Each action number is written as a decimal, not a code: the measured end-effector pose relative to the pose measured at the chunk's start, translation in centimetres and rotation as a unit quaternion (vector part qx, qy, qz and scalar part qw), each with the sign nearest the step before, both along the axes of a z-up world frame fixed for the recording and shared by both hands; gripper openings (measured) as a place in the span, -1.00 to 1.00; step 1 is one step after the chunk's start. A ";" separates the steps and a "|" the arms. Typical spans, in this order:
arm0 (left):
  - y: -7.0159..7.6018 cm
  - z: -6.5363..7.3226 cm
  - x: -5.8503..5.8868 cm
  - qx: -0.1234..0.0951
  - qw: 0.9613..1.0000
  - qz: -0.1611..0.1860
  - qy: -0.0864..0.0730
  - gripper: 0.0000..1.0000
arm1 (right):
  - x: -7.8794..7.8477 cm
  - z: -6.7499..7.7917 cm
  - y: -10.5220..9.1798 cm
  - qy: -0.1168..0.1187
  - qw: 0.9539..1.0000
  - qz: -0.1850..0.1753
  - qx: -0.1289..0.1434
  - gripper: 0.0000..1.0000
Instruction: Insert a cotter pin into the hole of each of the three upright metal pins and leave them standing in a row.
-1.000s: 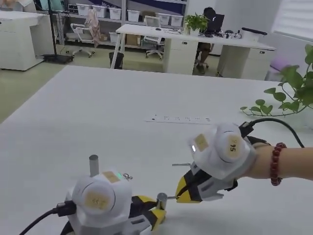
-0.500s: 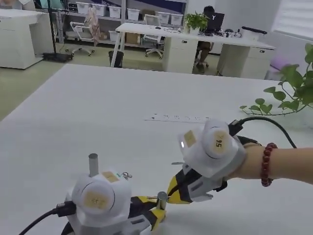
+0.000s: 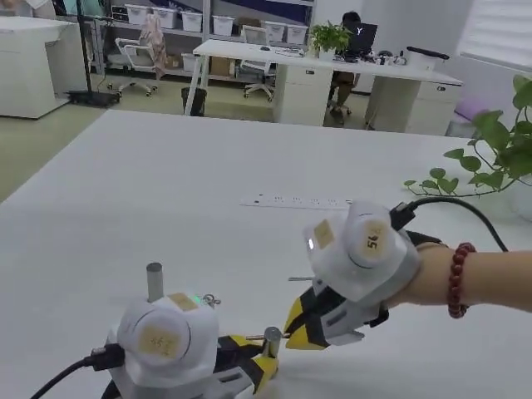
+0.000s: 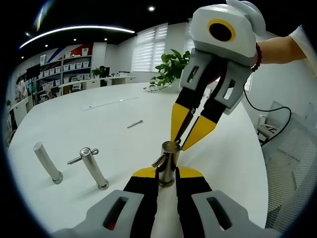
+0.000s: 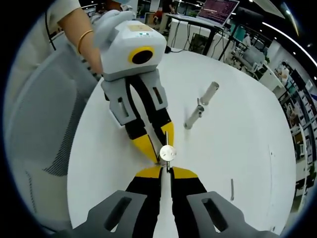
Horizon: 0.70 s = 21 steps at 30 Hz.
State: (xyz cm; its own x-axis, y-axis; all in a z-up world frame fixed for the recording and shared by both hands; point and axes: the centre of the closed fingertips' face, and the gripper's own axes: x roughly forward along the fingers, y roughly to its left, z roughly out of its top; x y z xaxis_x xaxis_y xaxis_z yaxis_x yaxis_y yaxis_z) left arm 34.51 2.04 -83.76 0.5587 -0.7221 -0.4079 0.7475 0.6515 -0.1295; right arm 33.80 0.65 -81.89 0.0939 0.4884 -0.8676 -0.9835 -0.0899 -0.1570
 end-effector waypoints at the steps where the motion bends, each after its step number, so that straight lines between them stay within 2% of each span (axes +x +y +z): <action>1: 0.0 0.0 0.0 0.000 1.000 0.000 0.000 -0.77 | 0.0 0.0 0.0 -0.003 1.000 0.003 0.000 -0.86; 3: 0.0 0.0 0.0 -0.001 1.000 0.000 0.001 -0.77 | 0.2 0.1 0.1 -0.012 1.000 0.012 -0.001 -0.89; 8: 0.0 0.0 0.0 -0.002 1.000 0.001 0.000 -0.77 | 0.0 0.0 0.3 -0.013 1.000 0.017 0.003 -0.90; 16: 0.0 0.0 0.1 -0.003 1.000 0.001 0.002 -0.77 | 0.1 0.0 0.5 -0.003 1.000 -0.003 0.004 -0.90; 21: 0.0 -0.1 0.1 -0.005 1.000 0.008 0.011 -0.74 | 0.1 0.0 0.4 0.009 1.000 -0.024 0.014 -0.88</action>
State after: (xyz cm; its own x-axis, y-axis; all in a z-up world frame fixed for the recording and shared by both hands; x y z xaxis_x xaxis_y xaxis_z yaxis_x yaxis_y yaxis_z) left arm 34.62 2.08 -83.87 0.5613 -0.7172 -0.4131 0.7339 0.6620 -0.1522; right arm 33.91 1.10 -81.90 0.1017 0.5071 -0.8559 -0.9893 -0.0392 -0.1407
